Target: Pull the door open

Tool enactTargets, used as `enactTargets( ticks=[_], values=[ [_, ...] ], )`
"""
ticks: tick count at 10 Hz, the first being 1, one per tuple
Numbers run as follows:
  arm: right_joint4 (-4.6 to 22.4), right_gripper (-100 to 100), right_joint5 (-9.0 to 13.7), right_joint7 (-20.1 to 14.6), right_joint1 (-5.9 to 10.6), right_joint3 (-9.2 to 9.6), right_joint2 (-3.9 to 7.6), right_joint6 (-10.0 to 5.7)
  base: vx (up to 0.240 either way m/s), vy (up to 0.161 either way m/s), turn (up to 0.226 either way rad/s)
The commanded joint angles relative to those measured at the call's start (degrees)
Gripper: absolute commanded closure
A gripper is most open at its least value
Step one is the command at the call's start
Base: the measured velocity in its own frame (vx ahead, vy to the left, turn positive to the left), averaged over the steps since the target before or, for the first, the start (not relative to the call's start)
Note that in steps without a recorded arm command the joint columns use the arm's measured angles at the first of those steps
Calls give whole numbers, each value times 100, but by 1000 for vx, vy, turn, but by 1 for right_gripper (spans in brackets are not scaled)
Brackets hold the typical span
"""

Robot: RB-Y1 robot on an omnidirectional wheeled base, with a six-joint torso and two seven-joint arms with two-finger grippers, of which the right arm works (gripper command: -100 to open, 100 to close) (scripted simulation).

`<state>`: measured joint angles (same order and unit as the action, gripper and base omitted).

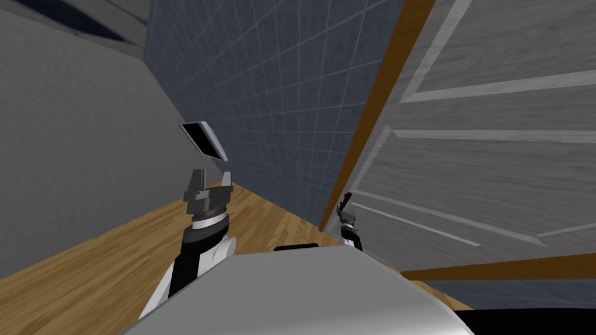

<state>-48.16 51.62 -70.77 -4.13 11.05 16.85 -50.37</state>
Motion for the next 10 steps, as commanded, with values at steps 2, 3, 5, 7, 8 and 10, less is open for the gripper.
enactTargets(
  ticks=[2,3,5,7,8,10],
  values=[
    [120,-100,21,-297,-63,-8,226,-39,132,-11,52],
    [161,-100,32,-419,-93,-15,326,-49,141,-19,56],
    [210,-100,28,-475,-97,-7,367,-68,125,-7,13],
    [210,100,28,-475,-97,-7,367,-68,-30,8,11],
    [210,100,28,-475,-97,-7,367,-68,-14,-4,11],
    [210,100,28,-475,-97,-7,367,-68,0,0,0]
  ],
)
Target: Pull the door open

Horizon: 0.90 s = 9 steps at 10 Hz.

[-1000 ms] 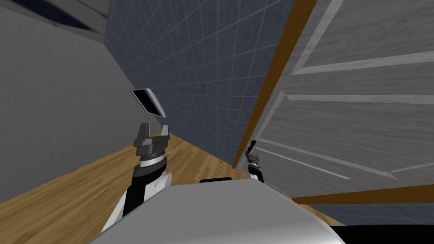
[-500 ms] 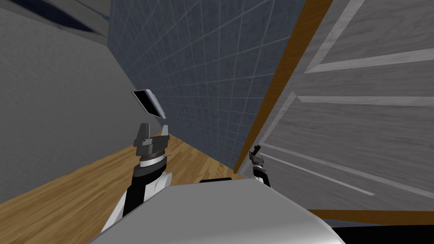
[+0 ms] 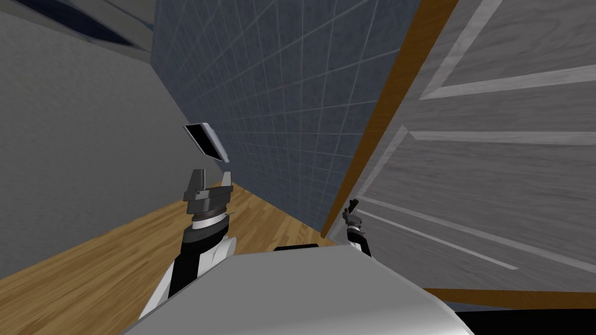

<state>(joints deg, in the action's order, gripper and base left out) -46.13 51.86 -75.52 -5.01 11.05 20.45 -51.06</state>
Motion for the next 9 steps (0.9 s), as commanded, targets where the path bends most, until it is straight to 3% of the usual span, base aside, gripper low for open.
enactTargets(
  ticks=[1,9],
  values=[
    [7,100,4,0,-8,-7,7,1,0,0,0],
    [-294,100,-298,-286,-117,572,193,29,-192,-5,56]
  ],
)
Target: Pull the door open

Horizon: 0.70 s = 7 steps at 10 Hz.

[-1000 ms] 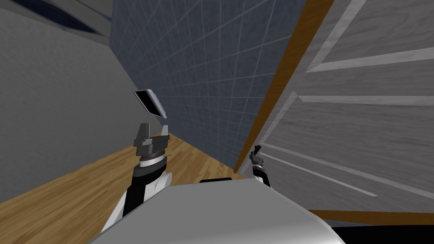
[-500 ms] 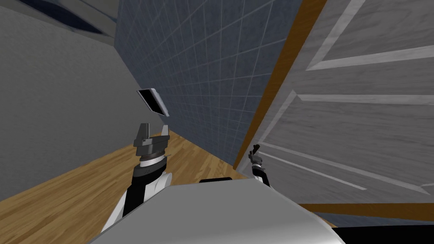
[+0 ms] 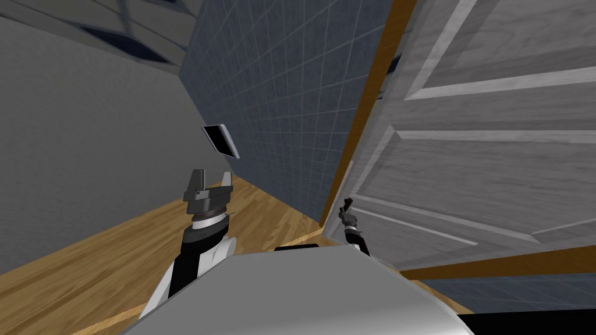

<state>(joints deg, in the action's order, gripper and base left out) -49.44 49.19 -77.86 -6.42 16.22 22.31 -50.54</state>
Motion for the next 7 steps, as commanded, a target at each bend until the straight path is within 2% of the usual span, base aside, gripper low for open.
enactTargets(
  ticks=[1,2,4,7],
  values=[
    [17,100,-52,-72,16,96,21,-20,-167,-3,34],
    [-5,100,-29,-34,5,52,17,-9,-76,1,14],
    [-47,100,-103,-164,-59,207,109,-55,-166,13,73],
    [-122,100,-215,-371,-158,440,268,-142,-233,-24,101]
  ],
)
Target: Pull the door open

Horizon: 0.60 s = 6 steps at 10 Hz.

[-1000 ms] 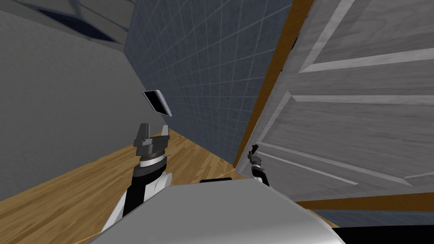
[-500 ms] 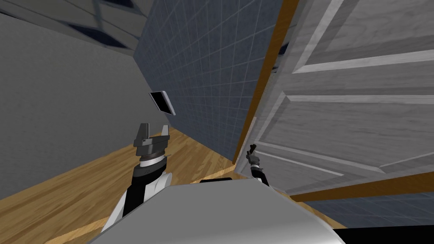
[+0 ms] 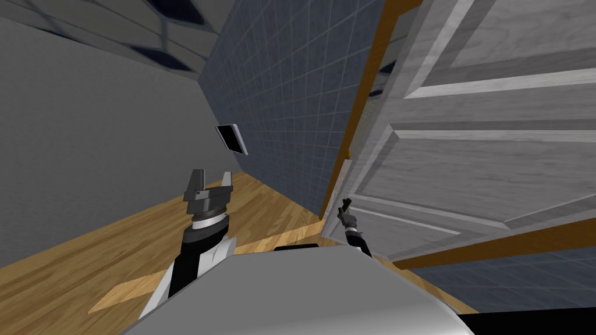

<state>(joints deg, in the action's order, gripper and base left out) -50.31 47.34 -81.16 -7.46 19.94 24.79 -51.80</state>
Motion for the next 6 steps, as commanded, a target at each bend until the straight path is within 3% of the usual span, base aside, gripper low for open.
enactTargets(
  ticks=[1,3,4,6],
  values=[
    [-55,100,-60,-97,-81,131,62,-40,-252,-15,90],
    [-96,100,-121,-210,-135,257,148,-87,-233,-27,79],
    [-54,100,-112,-184,-95,229,115,-84,-98,-2,24],
    [-72,100,-205,-370,-183,419,253,-200,-186,-34,109]
  ],
)
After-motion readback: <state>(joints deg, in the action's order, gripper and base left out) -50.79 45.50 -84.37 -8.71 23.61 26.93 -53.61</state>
